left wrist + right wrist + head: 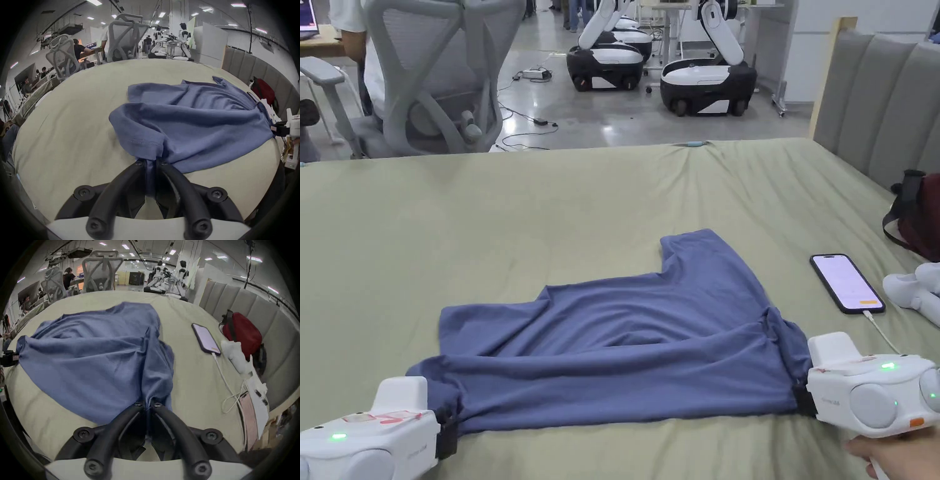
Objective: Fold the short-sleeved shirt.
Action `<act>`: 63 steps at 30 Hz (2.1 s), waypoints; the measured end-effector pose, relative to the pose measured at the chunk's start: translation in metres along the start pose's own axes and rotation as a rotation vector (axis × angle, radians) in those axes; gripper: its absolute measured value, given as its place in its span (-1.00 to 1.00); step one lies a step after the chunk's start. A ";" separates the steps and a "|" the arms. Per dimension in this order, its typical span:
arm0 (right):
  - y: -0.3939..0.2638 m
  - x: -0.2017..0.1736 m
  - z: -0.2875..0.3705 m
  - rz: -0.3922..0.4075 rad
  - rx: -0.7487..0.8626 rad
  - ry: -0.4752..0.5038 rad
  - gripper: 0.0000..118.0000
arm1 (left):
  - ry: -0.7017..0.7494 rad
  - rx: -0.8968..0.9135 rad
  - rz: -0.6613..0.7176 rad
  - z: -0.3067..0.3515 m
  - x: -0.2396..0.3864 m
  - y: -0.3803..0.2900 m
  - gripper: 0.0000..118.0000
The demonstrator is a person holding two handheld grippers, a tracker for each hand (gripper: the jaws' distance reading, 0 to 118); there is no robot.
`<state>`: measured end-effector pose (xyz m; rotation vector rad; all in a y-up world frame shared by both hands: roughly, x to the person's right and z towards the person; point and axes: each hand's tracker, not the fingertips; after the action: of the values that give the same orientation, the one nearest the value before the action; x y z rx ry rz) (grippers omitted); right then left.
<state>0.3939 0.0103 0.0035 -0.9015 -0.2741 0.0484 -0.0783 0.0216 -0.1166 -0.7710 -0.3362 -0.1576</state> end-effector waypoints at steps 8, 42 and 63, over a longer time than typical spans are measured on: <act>0.007 0.003 0.026 0.020 0.075 -0.101 0.94 | 0.109 0.047 0.007 0.009 -0.007 0.006 0.86; 0.034 -0.009 0.065 -0.055 0.247 0.041 -1.00 | 0.018 0.082 0.161 -0.088 -0.026 0.160 0.97; 0.064 -0.005 0.040 -0.035 0.211 0.059 -1.00 | 0.051 -0.024 0.137 -0.112 -0.034 0.155 -0.97</act>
<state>0.3832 0.0801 -0.0237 -0.6874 -0.2246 0.0177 -0.0427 0.0531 -0.3055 -0.8098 -0.2331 -0.0526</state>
